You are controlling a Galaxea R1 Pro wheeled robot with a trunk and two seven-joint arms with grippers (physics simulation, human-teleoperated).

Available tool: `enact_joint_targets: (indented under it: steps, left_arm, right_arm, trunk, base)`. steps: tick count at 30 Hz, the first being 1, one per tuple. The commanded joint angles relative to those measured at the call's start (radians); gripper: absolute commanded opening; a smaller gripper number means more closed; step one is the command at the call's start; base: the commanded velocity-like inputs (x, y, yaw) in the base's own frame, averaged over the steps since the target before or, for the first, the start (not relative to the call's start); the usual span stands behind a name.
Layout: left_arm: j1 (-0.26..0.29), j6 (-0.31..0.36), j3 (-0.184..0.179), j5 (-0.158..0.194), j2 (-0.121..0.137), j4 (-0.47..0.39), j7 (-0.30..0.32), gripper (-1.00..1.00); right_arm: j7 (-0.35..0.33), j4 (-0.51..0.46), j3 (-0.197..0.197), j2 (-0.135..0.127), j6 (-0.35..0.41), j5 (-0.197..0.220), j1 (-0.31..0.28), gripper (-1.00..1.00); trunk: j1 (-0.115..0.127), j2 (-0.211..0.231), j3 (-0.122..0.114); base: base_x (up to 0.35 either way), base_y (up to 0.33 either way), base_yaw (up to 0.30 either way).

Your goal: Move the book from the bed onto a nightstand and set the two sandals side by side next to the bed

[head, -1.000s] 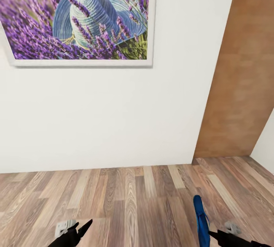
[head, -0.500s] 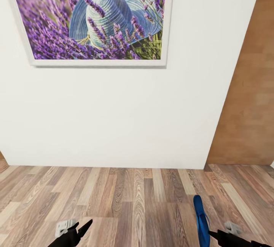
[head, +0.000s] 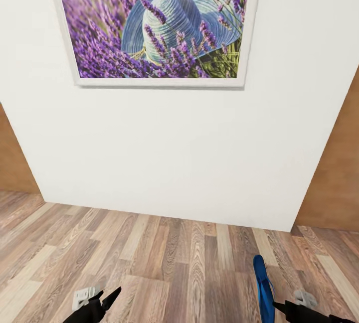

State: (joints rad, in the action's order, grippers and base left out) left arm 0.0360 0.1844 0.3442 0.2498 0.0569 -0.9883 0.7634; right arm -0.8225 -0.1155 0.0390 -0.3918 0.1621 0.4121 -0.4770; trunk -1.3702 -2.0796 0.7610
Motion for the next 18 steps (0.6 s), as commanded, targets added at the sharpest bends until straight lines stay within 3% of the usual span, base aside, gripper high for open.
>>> enact_joint_targets:
  steps: [1,3,6,9,12,15,18]
  left_arm:
    - [0.001,0.010,0.000,0.008,0.000,0.000,0.003,1.00]
    - [0.001,0.010,-0.007,0.005,0.000,0.000,0.000,1.00]
    - [0.001,0.010,-0.058,-0.026,-0.003,0.002,-0.036,1.00]
    - [0.002,0.010,-0.120,-0.101,-0.005,0.055,-0.154,1.00]
    - [0.014,-0.010,-0.154,-0.190,-0.009,0.160,-0.252,1.00]
    - [0.040,-0.051,-0.164,-0.251,-0.011,0.225,-0.280,1.00]
    - [0.051,-0.067,-0.167,-0.271,-0.011,0.244,-0.286,1.00]
  right_arm:
    - [-0.001,-0.001,0.003,-0.001,0.010,0.011,0.000,-1.00]
    - [-0.001,-0.001,0.003,-0.001,0.009,0.011,0.000,-1.00]
    - [-0.001,-0.001,0.004,-0.001,0.010,0.011,0.000,-1.00]
    - [0.000,-0.001,0.004,-0.001,0.010,0.011,0.000,-1.00]
    - [0.001,-0.001,0.004,0.000,0.010,0.011,0.000,-1.00]
    - [0.002,-0.001,0.004,0.000,0.010,0.011,0.000,-1.00]
    - [0.002,-0.001,0.004,-0.001,0.010,0.011,0.000,-1.00]
  trunk:
    - [0.000,0.000,0.001]
    - [0.000,0.000,0.001]
    - [0.000,0.000,0.001]
    - [0.000,0.000,0.001]
    - [0.000,0.000,0.001]
    - [0.000,0.000,0.001]
    - [0.000,0.000,0.001]
  base:
    - [0.000,0.000,0.291]
    - [0.000,0.000,0.291]
    - [0.000,0.000,0.291]
    - [0.000,0.000,0.291]
    - [0.000,0.000,0.291]
    - [0.000,0.000,0.291]
    - [0.000,0.000,0.291]
